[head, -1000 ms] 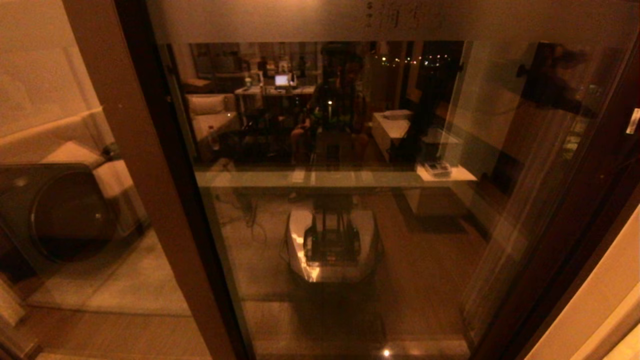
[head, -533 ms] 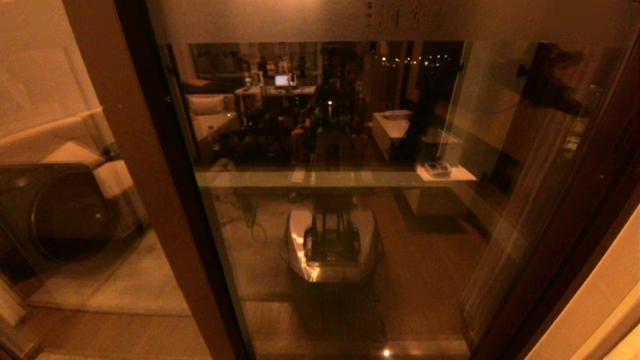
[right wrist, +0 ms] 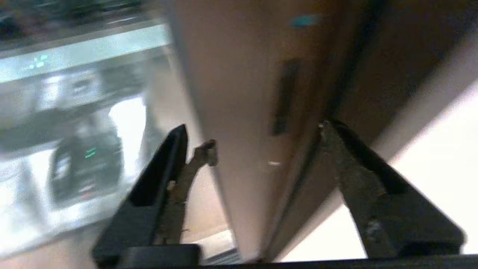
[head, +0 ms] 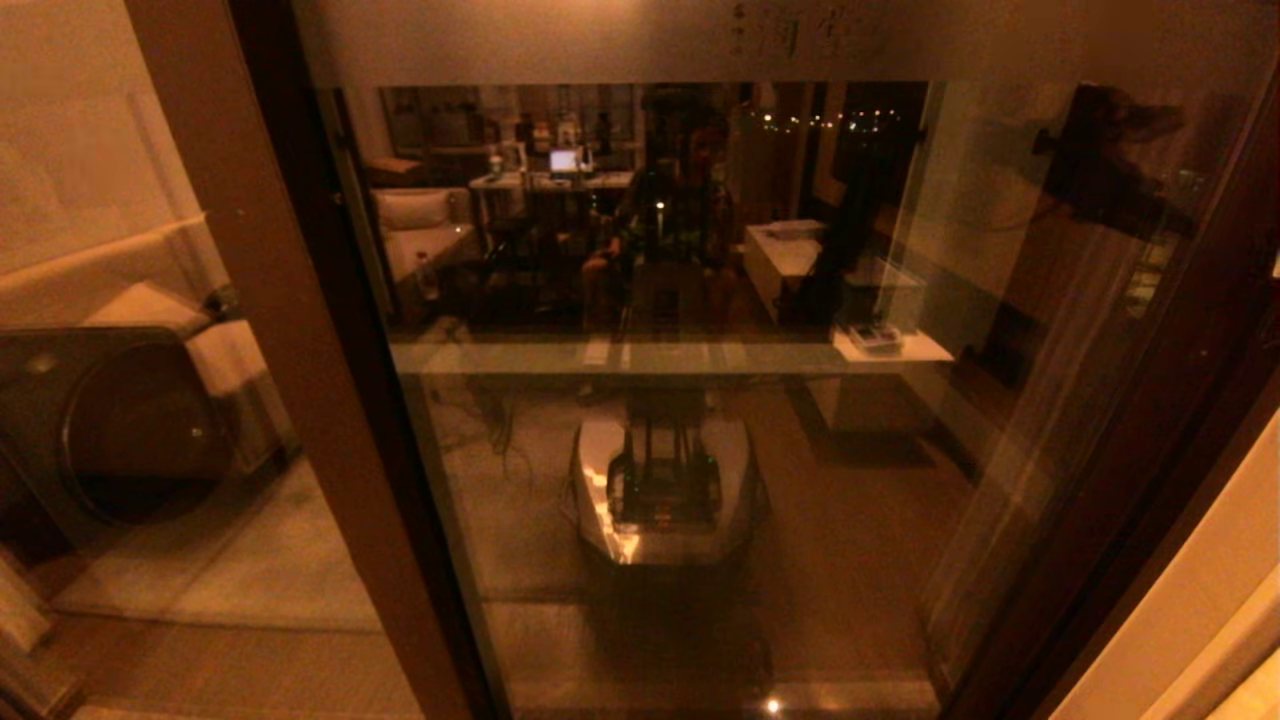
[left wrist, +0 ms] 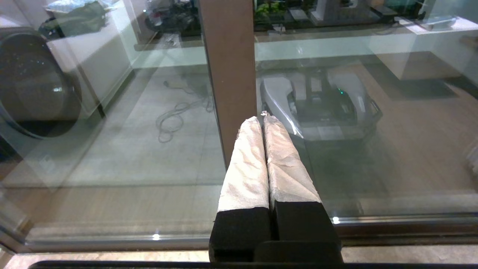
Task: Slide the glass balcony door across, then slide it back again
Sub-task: Open the slid door
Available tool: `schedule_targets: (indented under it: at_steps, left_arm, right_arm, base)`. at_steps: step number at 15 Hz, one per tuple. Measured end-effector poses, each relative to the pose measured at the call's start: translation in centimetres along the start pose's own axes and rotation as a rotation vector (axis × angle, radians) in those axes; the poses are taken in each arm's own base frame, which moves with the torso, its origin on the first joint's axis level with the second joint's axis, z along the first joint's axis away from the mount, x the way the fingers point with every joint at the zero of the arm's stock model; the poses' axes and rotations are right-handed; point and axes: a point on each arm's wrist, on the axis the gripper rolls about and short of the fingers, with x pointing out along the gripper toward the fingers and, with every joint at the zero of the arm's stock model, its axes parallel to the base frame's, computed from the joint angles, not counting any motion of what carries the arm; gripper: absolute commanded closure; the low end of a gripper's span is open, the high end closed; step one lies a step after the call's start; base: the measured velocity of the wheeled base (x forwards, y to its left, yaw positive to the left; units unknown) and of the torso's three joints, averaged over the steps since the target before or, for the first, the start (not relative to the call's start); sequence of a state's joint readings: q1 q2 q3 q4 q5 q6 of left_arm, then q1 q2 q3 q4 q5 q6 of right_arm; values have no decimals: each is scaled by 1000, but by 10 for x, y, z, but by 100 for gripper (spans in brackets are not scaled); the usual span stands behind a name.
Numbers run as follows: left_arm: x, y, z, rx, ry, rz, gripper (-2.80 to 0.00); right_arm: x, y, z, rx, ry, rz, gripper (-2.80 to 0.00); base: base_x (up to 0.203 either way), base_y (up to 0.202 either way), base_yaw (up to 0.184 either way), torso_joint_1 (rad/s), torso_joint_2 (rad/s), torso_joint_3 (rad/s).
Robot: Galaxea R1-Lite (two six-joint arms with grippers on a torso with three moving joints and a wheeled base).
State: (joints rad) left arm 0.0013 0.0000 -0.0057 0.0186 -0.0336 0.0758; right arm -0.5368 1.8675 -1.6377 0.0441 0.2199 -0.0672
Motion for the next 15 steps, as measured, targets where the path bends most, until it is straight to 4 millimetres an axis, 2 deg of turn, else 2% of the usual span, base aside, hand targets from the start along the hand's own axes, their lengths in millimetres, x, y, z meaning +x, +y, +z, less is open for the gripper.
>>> schedule_targets:
  at_steps: [2, 15]
  left_arm:
    - [0, 0, 0, 0, 0, 0, 0]
    - [0, 0, 0, 0, 0, 0, 0]
  right_arm:
    - [4, 0, -1, 11, 26, 77, -280]
    - [20, -3, -6, 18, 38, 111, -280]
  base:
    - [0, 0, 0, 0, 0, 0]
    - [0, 0, 0, 0, 0, 0]
